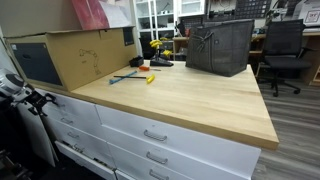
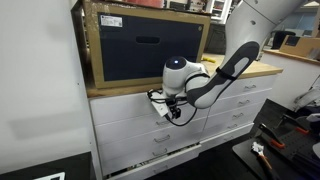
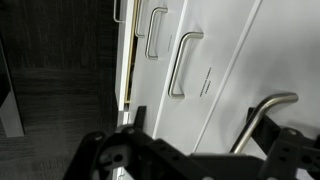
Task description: Open the top left drawer
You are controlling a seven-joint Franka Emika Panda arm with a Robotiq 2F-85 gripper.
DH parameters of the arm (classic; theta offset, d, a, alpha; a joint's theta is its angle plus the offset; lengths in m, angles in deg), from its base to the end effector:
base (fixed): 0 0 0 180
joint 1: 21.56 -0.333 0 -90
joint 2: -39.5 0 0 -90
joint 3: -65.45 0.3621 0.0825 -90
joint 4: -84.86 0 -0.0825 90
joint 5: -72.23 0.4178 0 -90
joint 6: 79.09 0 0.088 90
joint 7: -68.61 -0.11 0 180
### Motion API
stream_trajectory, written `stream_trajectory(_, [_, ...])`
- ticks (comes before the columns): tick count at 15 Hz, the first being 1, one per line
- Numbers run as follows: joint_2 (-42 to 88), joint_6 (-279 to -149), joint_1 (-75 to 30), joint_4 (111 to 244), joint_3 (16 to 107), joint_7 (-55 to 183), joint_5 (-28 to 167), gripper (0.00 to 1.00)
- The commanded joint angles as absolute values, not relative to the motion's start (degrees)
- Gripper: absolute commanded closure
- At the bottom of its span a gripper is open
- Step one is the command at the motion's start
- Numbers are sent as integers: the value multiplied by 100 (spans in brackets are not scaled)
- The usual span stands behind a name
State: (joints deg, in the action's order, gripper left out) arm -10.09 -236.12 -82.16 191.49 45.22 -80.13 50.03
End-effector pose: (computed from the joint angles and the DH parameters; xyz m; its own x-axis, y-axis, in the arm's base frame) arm 0.4959 0.4523 0.0725 0.1120 -0.9554 0.2731 -0.9324 -0.1961 -0.3035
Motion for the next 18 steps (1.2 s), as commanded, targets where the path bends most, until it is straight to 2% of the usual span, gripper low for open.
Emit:
stream_trajectory(1, [-774,-23765,-8585,19615,4820,-7963,4940,0])
stream_trajectory(11, [-658,-23769,-9168,19838,4506,-8037,4760,0])
stream_trajectory(18, [-365,-23683,-8799,20128,5170,-8144,5218,0])
